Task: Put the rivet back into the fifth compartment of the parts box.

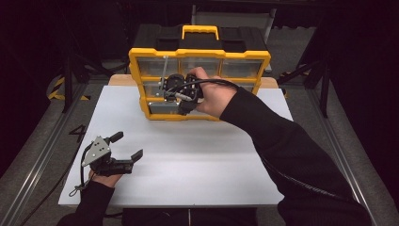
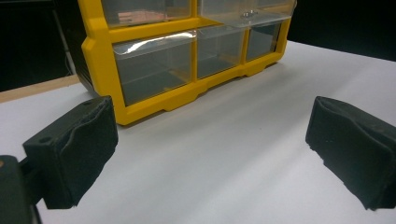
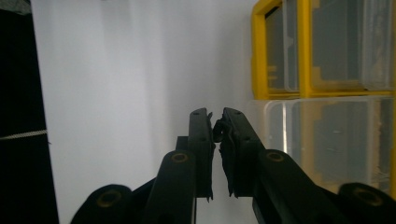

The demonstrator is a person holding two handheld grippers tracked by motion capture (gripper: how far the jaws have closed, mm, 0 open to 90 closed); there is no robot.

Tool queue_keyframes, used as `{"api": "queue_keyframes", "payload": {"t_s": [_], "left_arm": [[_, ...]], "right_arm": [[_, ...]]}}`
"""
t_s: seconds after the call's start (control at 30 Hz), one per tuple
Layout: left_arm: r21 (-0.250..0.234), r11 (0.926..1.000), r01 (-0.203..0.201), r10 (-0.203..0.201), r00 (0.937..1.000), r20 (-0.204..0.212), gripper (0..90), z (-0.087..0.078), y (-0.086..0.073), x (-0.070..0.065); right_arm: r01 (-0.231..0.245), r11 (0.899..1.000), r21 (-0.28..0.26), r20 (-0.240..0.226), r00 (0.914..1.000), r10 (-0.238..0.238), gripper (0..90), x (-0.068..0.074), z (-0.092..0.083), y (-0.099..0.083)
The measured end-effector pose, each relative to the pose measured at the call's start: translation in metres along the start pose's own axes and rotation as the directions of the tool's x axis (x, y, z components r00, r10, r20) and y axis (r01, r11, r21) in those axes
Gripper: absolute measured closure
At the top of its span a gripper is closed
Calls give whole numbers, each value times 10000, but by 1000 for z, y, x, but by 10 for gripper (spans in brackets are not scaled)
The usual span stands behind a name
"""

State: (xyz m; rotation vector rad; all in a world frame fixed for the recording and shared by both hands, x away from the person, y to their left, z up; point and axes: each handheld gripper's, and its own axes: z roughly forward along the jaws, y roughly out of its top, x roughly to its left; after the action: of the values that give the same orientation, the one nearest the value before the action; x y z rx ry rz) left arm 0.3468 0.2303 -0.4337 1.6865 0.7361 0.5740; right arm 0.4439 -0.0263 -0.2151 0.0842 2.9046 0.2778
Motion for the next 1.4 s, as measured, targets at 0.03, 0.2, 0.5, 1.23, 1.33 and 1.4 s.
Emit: {"api": "queue_keyframes", "payload": {"t_s": [0.03,0.2,0.5,1.23,1.33,1.4], "left_arm": [[17,10000,-9,9,10000,10,32,0,0,0],[25,10000,-3,3,10000,-19,32,1,0,0],[49,10000,-17,17,10000,-1,33,1,-1,1],[101,9999,-56,55,9999,90,40,2,-1,1],[88,9999,-71,71,10000,55,40,1,-1,1],[62,10000,-72,72,10000,3,40,1,-1,1]], "right_arm": [[31,10000,5,90,10000,-31,827,-2,0,0],[-233,9997,1,237,9994,233,827,-16,-3,-1],[-782,9969,110,486,9958,776,827,-47,-2,4],[-1351,9901,374,1004,9863,1308,824,-83,29,-1],[-1370,9899,365,865,9873,1334,824,-86,36,-5],[-1406,9893,381,787,9874,1373,823,-85,42,-6]]}}
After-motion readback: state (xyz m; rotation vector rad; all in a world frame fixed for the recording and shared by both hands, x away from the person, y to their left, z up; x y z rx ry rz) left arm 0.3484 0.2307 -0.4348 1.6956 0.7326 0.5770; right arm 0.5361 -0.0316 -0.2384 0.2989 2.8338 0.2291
